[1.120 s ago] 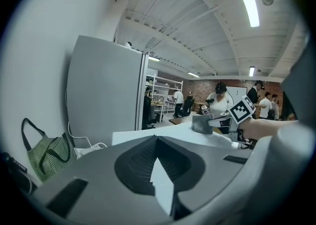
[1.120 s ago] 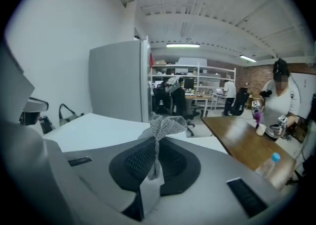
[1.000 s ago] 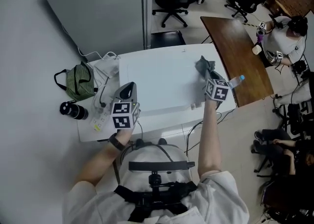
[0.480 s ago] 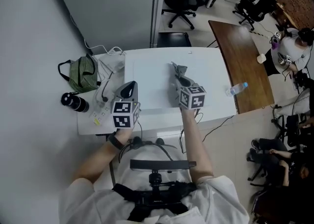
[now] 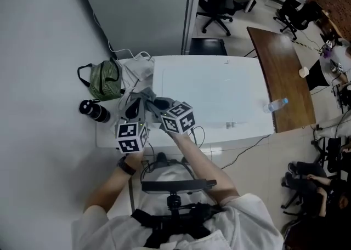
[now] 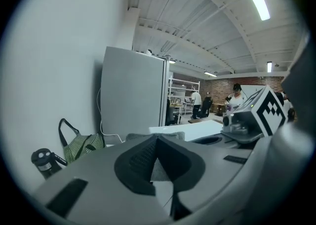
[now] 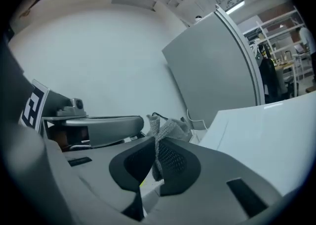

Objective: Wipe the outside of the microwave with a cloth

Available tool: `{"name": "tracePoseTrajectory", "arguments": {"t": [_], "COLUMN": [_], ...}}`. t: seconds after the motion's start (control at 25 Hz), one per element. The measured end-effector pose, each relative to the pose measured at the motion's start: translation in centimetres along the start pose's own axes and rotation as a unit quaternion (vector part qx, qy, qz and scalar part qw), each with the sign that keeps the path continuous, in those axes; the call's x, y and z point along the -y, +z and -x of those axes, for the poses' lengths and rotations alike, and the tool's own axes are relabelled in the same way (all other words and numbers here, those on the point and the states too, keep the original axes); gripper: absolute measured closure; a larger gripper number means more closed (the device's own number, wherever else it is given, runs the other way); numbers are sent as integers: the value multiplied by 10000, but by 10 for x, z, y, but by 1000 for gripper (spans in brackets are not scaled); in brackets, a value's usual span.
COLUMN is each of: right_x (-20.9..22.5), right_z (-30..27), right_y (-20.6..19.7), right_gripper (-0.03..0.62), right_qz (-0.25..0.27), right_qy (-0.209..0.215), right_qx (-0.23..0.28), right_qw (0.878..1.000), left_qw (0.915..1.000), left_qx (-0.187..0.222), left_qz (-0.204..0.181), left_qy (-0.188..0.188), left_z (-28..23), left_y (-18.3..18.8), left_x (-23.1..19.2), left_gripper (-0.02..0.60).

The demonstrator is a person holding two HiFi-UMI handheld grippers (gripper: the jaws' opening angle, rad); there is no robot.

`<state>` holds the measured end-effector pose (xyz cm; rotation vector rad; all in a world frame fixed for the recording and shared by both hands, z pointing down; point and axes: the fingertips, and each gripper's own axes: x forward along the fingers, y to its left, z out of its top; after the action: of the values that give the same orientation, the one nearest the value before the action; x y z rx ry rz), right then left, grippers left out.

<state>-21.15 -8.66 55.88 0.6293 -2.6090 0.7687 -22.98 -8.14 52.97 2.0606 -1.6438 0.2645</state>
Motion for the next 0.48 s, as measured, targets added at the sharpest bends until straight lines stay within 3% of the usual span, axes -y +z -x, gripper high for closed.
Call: {"name": "tracePoseTrajectory", "arguments": {"t": [0.12,0.24,0.36,0.48], "right_x": [26,66,114,168], "right_z": [20,69,142,236], "right_y": [1,6,5,-6], "right_gripper": [583,583,583,583], "right_qz": [224,559,766,545], "right_qy": [-517,-1289,-2235,-3268], "right_qx": [-40,-45,-1,175], "right_qw": [9984,9901,9717,9434], "left_qw": [10000,9999,9996,9987], "left_qx": [-53,-70,-120,-164], "left_qz": [24,27,-42,-104], "left_qy": [-12,-73,-249,-468], "left_z": [2,-3,-12,-21], "left_y": [-3,0,-1,-4], "left_x": [1,8,27,50], "left_gripper": [569,569,569,569]}}
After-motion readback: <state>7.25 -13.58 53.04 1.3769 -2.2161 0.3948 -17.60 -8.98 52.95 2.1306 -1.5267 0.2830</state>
